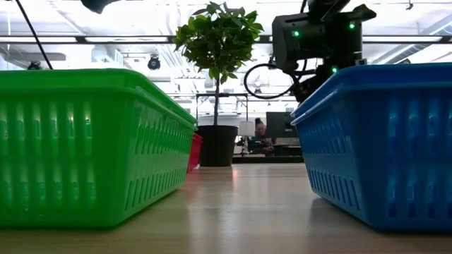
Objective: Stack baskets by color
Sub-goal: Stack the top green basket on top of the bottom green baskets
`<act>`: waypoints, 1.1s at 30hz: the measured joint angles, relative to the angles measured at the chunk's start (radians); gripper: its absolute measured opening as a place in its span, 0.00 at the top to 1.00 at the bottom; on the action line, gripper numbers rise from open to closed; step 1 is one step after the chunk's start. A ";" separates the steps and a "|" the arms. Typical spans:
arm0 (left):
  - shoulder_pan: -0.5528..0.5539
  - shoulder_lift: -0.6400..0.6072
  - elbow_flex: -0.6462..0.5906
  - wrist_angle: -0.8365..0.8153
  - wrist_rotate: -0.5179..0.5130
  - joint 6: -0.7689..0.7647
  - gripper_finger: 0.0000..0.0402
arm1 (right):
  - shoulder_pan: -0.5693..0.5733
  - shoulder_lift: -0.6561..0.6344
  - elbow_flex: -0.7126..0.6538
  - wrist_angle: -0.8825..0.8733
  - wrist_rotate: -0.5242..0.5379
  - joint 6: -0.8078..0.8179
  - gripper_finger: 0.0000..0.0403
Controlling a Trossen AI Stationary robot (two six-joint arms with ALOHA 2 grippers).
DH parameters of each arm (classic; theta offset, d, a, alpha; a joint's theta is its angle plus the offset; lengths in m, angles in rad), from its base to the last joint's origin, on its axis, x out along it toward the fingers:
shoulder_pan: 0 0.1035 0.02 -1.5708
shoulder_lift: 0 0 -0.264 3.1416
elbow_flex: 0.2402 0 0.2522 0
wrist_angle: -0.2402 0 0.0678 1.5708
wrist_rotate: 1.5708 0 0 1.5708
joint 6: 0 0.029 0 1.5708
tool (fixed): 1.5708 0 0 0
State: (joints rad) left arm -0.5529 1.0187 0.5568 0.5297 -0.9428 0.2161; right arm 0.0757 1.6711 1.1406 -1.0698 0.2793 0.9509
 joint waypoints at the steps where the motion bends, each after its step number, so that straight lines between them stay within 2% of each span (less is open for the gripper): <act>1: 0.000 0.000 0.000 0.000 0.000 0.000 1.00 | 0.000 0.000 0.008 -0.003 0.000 -0.009 0.98; 11: 0.000 0.000 0.000 0.000 0.000 0.000 1.00 | 0.074 -0.001 0.174 -0.111 0.026 -0.067 0.98; 24: 0.000 0.000 0.000 0.002 0.000 0.000 1.00 | 0.244 0.008 0.379 -0.113 0.036 -0.160 0.98; 28: 0.000 0.000 0.000 0.004 0.000 -0.001 1.00 | 0.272 0.069 0.461 -0.159 0.036 -0.160 0.98; 33: -0.001 0.000 0.000 0.004 0.000 -0.001 1.00 | 0.290 0.233 0.638 -0.299 0.039 -0.210 0.98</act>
State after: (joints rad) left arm -0.5540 1.0187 0.5568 0.5339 -0.9428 0.2150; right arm 0.3660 1.9040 1.7786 -1.3685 0.3180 0.7411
